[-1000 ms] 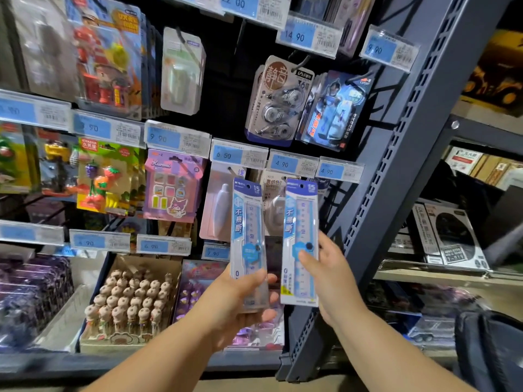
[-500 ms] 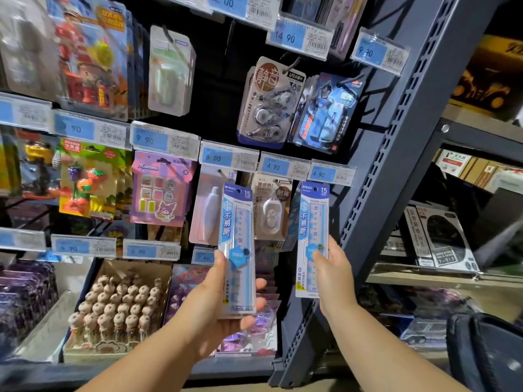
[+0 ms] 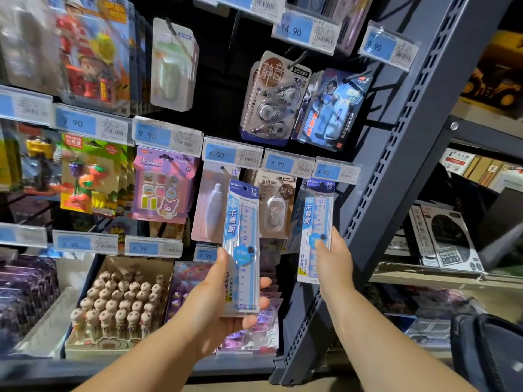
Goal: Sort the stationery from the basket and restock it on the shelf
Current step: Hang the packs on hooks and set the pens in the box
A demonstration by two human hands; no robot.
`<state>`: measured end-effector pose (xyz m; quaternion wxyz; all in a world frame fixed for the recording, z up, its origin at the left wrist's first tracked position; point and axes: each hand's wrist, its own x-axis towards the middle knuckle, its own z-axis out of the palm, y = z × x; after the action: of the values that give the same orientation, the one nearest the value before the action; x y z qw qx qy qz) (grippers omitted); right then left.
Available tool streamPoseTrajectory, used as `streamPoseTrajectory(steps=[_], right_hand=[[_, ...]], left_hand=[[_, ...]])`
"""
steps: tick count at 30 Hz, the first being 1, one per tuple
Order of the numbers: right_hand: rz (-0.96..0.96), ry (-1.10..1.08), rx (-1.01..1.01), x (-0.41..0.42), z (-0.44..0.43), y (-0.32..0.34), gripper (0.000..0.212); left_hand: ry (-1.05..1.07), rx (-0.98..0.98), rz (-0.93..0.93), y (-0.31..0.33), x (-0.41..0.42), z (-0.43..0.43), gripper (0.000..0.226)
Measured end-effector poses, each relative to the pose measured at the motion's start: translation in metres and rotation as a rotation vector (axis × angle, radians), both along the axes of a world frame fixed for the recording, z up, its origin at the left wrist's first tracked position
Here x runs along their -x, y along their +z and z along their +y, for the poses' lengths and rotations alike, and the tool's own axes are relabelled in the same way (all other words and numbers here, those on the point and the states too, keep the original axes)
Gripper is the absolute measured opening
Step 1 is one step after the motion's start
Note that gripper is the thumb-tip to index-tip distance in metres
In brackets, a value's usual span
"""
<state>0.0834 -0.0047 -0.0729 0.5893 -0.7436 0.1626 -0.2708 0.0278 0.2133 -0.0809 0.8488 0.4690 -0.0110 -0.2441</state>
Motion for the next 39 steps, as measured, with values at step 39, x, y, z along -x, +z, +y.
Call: streamPoseTrajectory(steps=[39], right_hand=[[-0.041,0.27,-0.193,0.044,0.048,0.013,0.013]], left_hand=[[0.033,-0.109,-0.064,0.003,0.004,0.0,0.046]])
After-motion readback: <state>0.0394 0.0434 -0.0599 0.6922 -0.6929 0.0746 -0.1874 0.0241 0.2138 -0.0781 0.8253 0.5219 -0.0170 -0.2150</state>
